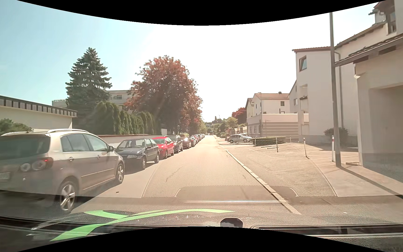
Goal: Follow the waypoints while adhering to traffic rules and regulations
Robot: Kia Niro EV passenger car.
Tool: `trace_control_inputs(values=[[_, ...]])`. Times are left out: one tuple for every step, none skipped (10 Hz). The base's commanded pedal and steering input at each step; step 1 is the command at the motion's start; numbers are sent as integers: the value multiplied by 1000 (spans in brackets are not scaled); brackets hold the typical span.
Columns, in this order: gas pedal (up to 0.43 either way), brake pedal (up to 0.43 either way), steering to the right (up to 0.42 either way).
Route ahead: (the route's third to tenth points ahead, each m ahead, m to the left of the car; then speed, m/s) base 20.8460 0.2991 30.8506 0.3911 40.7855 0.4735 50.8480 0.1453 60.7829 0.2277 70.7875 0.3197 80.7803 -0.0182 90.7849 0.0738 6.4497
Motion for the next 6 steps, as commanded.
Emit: trace_control_inputs(values=[[130, 0, -16], [130, 0, -13], [130, 0, -13], [130, 0, -14], [130, 0, -14], [130, 0, -14]])
